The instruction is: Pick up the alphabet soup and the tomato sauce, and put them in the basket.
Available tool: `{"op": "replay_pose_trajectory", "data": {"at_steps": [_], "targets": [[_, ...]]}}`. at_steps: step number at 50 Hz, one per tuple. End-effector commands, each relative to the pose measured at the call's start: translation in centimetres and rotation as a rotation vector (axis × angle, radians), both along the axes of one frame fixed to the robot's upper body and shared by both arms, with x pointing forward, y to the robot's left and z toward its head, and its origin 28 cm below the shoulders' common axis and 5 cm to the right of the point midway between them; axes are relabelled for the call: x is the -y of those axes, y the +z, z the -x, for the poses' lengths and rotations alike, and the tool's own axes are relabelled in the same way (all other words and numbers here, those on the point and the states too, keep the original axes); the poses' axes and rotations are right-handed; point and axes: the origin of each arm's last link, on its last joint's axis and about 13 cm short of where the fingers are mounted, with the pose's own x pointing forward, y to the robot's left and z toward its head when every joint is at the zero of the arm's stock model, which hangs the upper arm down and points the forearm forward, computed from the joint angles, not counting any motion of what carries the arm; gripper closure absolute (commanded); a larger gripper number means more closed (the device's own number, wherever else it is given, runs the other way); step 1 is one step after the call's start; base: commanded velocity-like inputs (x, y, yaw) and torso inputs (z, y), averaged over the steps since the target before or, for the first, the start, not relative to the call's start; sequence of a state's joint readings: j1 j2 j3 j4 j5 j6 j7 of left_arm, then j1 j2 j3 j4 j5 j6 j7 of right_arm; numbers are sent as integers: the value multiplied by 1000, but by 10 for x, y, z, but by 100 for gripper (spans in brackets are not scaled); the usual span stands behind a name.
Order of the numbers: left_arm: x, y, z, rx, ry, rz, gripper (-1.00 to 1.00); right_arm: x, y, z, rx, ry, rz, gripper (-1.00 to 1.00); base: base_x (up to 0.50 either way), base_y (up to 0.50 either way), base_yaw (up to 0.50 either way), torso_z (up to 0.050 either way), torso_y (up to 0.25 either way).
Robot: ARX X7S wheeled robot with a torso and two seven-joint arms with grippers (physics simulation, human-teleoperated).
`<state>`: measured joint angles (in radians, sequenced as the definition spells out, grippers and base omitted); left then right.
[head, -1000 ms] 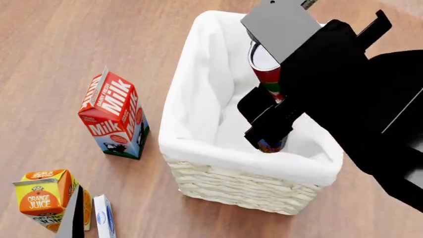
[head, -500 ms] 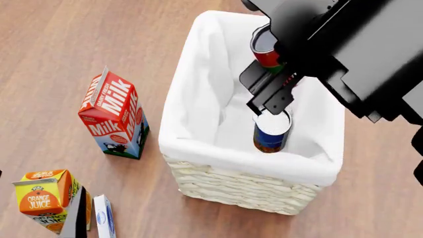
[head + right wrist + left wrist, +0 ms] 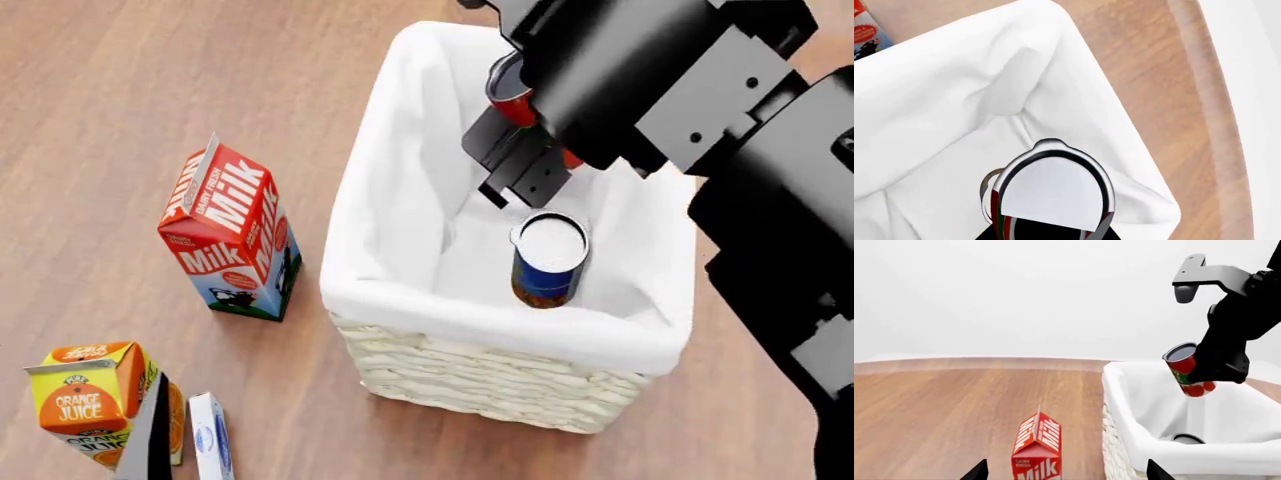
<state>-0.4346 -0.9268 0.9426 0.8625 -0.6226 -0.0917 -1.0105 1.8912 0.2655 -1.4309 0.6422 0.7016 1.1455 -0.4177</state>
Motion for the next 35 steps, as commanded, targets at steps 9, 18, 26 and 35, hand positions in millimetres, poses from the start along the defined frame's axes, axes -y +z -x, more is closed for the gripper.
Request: {"op": "replay_pose_trajectory", "data": {"at_steps": [9,18,26,35], "targets": [[-2,1,0,-1,7,8,-100,-7,-10,-13,-24,-6,46,100,0,0,0,0,0],[-1,-2,-1,-7,4,4,-100,-7,-18,-17,-36,-14,40,100,0,0,0,1,1],[-1,-3,-2,-10,2,1,-100,-8,-26,-21,-51,-18,49,100,0,0,0,0,0],[-1,-4,-2,-15,2,1,-100,-16,-36,-28,-64,-5,70,100,0,0,0,0,0]]}}
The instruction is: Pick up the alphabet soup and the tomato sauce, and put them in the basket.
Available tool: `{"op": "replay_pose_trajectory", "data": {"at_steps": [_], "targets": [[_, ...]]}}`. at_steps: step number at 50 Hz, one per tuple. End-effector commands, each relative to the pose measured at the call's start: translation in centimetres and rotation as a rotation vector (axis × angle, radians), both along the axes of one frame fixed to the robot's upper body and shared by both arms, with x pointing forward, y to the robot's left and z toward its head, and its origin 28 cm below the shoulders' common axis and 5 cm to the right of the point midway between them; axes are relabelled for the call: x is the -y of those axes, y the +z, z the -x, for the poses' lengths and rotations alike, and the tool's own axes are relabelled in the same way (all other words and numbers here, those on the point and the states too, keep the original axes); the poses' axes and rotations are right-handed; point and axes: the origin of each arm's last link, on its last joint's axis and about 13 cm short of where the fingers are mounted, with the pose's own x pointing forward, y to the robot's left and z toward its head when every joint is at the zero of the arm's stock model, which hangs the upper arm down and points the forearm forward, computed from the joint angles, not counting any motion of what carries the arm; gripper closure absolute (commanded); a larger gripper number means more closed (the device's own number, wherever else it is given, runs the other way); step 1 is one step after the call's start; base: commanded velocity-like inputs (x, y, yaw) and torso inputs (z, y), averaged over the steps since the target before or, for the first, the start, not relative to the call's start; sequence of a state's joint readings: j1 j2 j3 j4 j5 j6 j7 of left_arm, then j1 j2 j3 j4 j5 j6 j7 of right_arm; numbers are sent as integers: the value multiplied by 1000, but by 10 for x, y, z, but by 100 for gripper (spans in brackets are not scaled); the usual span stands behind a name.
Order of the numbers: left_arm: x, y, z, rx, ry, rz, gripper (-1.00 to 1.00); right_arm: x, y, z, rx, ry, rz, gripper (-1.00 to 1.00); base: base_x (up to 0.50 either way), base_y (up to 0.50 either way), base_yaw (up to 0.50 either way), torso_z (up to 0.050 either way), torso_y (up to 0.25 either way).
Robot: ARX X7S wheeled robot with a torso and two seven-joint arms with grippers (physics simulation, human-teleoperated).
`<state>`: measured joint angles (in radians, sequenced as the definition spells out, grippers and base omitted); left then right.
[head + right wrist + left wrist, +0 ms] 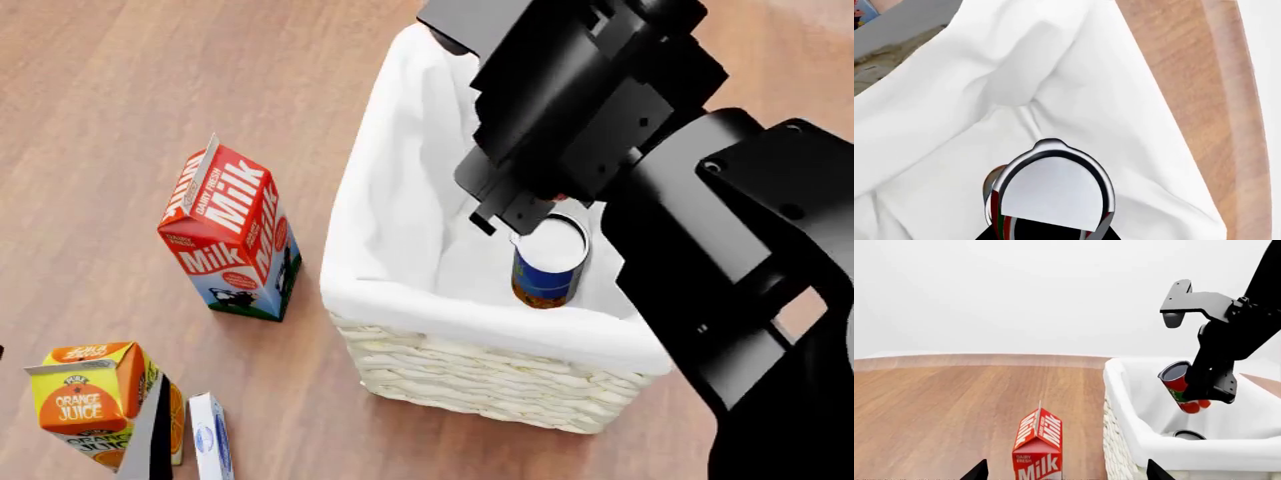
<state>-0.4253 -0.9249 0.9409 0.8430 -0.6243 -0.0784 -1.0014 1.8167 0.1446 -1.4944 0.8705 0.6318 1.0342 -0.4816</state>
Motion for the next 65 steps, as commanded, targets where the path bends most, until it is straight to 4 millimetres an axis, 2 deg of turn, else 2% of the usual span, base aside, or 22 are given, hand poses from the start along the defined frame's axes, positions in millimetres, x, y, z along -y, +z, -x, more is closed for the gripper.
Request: {"op": "replay_pose_trajectory", "data": {"at_steps": [1,6,37,62,63,65], "targets": [[0,0,0,-3,0,0,-100,-8,-10,-8,-11,16,37,100,0,0,0,0,0],[1,-2,0,-5,-6,-1,-100,-12,-12,-11,-6,27,12,100,0,0,0,0,0],[0,-8,-5,-23,3,-8,-100,-10,-32,-18,-9,-4,13,100,0,0,0,0,0],[0,-8,-4,-25,1,-10,-100,-9,-32,-18,-1,-19,20,100,0,0,0,0,0],[0,-9,-5,-26,1,-10,-100,-9,-31,-18,1,-21,21,-100,0,0,0,0,0],[0,-8,-4,-25,0,-9,-100,-10,-30,-17,0,-22,20,-100,0,0,0,0,0]]}}
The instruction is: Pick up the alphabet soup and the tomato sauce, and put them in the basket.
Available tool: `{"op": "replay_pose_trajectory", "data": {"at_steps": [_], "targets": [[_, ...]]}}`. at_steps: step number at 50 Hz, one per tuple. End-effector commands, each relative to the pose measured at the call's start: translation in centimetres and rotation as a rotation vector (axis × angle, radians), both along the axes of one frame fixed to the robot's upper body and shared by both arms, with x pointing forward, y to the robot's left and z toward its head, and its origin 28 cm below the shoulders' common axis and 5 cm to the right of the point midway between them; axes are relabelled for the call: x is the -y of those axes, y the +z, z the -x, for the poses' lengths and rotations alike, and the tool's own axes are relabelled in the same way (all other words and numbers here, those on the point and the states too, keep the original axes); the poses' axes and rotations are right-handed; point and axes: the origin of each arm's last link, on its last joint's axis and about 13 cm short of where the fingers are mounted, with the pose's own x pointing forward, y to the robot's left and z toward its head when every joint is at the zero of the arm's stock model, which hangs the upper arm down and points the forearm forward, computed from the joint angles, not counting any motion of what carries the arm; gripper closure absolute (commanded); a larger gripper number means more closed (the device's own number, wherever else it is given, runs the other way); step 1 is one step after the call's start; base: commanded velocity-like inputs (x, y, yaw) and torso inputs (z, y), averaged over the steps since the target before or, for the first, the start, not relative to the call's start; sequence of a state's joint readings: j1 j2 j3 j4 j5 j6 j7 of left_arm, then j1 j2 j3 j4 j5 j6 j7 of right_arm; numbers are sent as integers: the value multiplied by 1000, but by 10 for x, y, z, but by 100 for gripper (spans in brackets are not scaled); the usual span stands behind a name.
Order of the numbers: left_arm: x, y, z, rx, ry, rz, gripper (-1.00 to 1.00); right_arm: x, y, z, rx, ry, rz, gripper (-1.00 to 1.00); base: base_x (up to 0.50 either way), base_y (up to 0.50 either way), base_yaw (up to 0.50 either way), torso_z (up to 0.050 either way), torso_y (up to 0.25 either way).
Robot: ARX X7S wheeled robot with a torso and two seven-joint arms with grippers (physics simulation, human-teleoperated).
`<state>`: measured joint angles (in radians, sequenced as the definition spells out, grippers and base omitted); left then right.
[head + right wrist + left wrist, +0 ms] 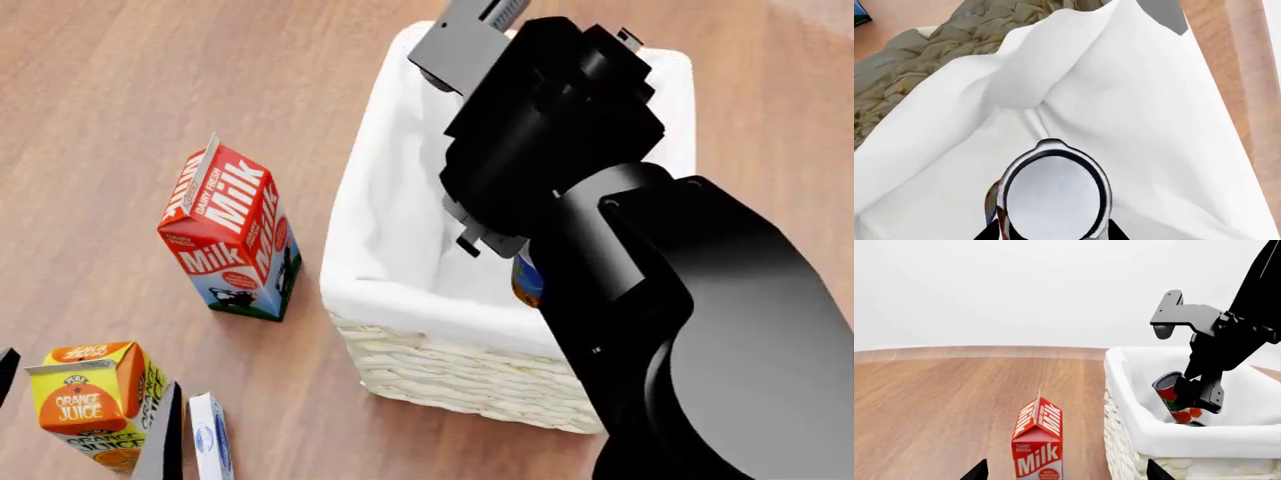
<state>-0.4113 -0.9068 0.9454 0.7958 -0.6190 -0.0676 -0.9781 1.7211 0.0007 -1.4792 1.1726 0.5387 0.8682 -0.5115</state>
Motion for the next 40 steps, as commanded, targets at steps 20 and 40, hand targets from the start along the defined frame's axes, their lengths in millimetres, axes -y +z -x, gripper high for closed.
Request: {"op": "replay_pose_trajectory", "data": {"at_steps": [20,40], "targets": [[0,2,1,5,1,3,-100,2,10,1,22,-18,19,-100,0,0,0,0,0],[2,5,4,13,-9,4,-100,10,39,22,70,-22,1,-100,0,0,0,0,0]]}}
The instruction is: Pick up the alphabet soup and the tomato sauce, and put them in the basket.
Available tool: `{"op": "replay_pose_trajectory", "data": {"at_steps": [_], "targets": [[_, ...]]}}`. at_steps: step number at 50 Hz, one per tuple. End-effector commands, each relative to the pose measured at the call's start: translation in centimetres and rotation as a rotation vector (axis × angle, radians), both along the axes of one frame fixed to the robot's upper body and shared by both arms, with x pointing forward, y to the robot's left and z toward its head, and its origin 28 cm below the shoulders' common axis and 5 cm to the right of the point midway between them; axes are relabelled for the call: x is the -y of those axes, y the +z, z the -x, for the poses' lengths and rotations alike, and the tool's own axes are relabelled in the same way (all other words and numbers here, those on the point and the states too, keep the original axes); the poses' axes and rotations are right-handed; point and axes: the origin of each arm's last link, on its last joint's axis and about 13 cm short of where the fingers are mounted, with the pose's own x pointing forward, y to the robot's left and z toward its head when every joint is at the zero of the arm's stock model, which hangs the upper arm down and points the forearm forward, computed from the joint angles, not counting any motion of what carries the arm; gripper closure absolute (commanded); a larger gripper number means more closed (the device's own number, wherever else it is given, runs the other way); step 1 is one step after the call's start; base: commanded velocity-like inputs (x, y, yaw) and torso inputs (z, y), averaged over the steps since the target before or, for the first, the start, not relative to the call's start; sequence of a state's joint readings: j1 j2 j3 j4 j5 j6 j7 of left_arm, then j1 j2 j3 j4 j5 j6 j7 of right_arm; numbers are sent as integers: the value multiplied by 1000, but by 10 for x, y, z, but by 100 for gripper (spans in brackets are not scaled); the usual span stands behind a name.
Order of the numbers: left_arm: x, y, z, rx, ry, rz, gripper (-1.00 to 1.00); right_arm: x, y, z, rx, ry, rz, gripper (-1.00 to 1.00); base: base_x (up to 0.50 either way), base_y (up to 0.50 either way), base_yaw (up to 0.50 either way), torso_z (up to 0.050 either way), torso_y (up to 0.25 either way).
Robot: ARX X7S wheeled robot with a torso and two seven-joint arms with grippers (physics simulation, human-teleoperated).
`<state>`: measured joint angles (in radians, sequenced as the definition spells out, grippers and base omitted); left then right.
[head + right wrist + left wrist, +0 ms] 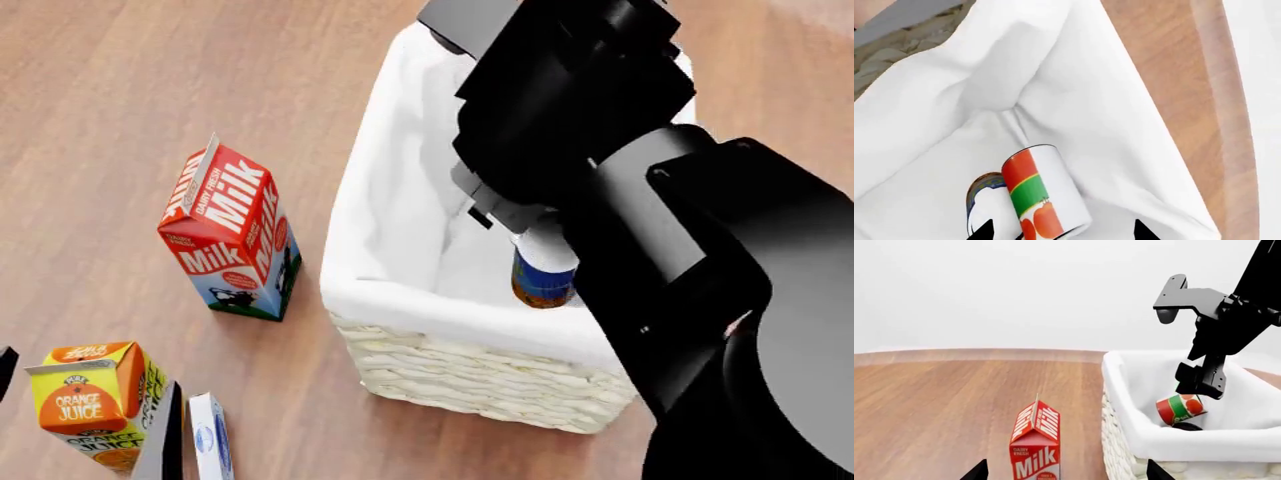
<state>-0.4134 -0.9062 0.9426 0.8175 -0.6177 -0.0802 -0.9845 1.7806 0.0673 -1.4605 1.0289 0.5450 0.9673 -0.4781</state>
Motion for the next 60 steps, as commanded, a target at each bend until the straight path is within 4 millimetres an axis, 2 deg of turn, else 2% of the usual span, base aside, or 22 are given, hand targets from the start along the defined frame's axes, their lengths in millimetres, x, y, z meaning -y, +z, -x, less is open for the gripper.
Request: {"op": "replay_pose_trajectory", "data": {"at_steps": [1,8,17,25,38,45,52,60], "targets": [[1,3,2,7,-4,1,-100,6,16,16,30,-4,-13,-100,0,0,0,0,0],[1,5,5,14,-13,1,-100,11,19,36,68,11,-82,-100,0,0,0,0,0],[3,8,9,22,-21,0,-100,20,22,57,106,22,-89,-100,0,0,0,0,0],[4,8,8,25,-26,-2,-100,25,10,72,146,23,-69,-100,0,0,0,0,0],[4,11,10,25,-27,1,-100,34,-18,100,319,-31,-143,-100,0,0,0,0,0],[4,11,11,29,-26,-1,-100,36,-50,126,416,-53,-151,-100,0,0,0,0,0],[4,11,11,30,-24,-2,-100,39,-73,143,520,-96,-327,-100,0,0,0,0,0],[1,10,10,32,-10,0,-100,37,-99,170,658,-114,-418,-100,0,0,0,0,0]]}}
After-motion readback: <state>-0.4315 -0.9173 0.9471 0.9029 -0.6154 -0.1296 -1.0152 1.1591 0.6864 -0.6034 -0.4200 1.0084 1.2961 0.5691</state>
